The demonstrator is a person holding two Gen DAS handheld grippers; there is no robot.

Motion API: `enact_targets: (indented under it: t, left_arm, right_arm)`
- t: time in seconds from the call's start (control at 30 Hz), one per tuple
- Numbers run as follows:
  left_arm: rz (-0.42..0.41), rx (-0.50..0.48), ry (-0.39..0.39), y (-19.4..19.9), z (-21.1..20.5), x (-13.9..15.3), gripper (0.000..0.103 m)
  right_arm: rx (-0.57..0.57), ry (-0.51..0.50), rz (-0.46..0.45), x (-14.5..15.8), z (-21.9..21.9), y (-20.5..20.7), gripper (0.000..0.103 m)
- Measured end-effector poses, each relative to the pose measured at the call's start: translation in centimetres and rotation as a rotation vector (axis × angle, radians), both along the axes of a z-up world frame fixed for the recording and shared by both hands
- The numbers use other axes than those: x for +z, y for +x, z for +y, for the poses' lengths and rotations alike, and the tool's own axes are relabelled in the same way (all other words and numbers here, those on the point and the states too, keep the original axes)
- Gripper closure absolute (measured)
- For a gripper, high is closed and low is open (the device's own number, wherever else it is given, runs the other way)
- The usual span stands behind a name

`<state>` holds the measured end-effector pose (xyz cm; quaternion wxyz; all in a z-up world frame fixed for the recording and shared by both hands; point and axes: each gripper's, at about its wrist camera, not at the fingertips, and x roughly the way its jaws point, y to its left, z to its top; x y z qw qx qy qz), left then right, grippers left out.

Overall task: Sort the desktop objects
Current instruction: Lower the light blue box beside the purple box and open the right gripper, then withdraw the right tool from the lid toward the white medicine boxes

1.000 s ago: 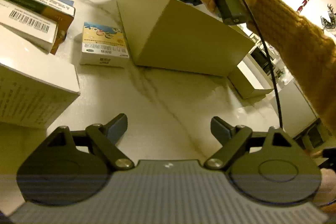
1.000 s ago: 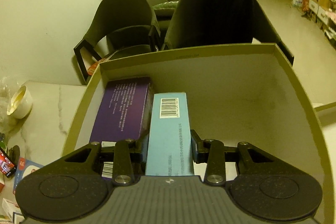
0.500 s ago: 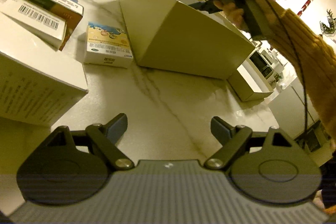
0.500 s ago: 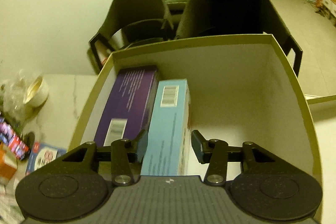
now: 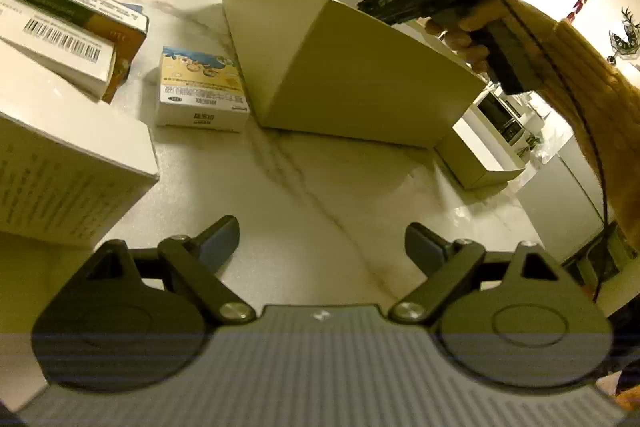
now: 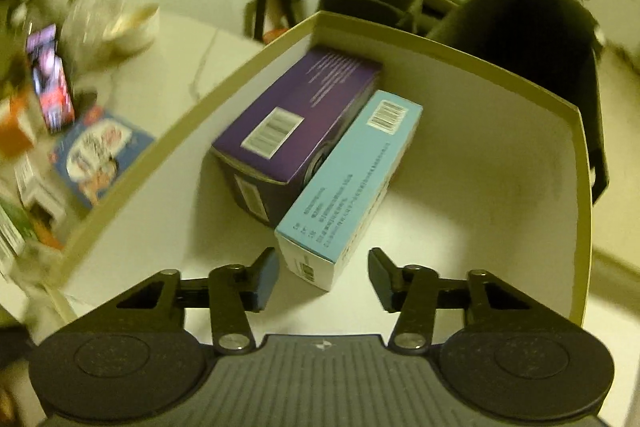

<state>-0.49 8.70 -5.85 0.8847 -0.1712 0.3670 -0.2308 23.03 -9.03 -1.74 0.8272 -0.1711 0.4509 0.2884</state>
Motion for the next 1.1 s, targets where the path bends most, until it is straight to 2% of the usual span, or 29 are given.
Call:
enact_targets:
  t: [0.27,0.67,0.73,0.8,0.87,0.93,1.0,1.07,1.1]
  left_arm:
    - [0.002,0.001,0.016,0.0,-0.2,0.2,0.012]
    - [0.006,0.034,0.019,-0.4,-0.2,0.5,0.012]
    - [-0.006,0.041,0.021,-0.9,0.0,1.0,0.012]
    - [-0.019,0.061,0.022,-1.4,0.3,1.5,0.011]
    - [-0.033,0.089,0.024,-1.9,0.7,1.9,0.011]
    - [-0.048,0.116,0.026,-2.5,1.0,2.3,0.008]
    - [-0.062,0.144,0.028,-3.0,1.4,2.8,0.000]
    - [-0.076,0.172,0.030,-3.5,1.7,3.2,0.000]
    - [-0.084,0.186,0.031,-3.8,1.9,3.4,0.000]
  right_arm:
    - [0.087,-0.082,-0.102,-1.0,2.2,0.8,0.062]
    - [0.033,-0.085,-0.133,-1.6,2.6,2.1,0.061]
    - [0.008,-0.073,-0.147,-1.3,2.5,1.8,0.057]
    - [-0.059,-0.034,-0.160,-0.5,2.0,1.4,0.045]
    - [-0.129,0.024,-0.160,0.4,1.3,0.6,0.043]
    - [-0.153,0.071,-0.159,1.2,0.8,-0.6,0.037]
    - [-0.150,0.091,-0.181,1.9,0.4,-2.3,0.026]
    - [-0.178,0.109,-0.214,2.3,-0.1,-3.9,0.015]
    - [-0.194,0.119,-0.232,2.5,-0.4,-4.8,0.013]
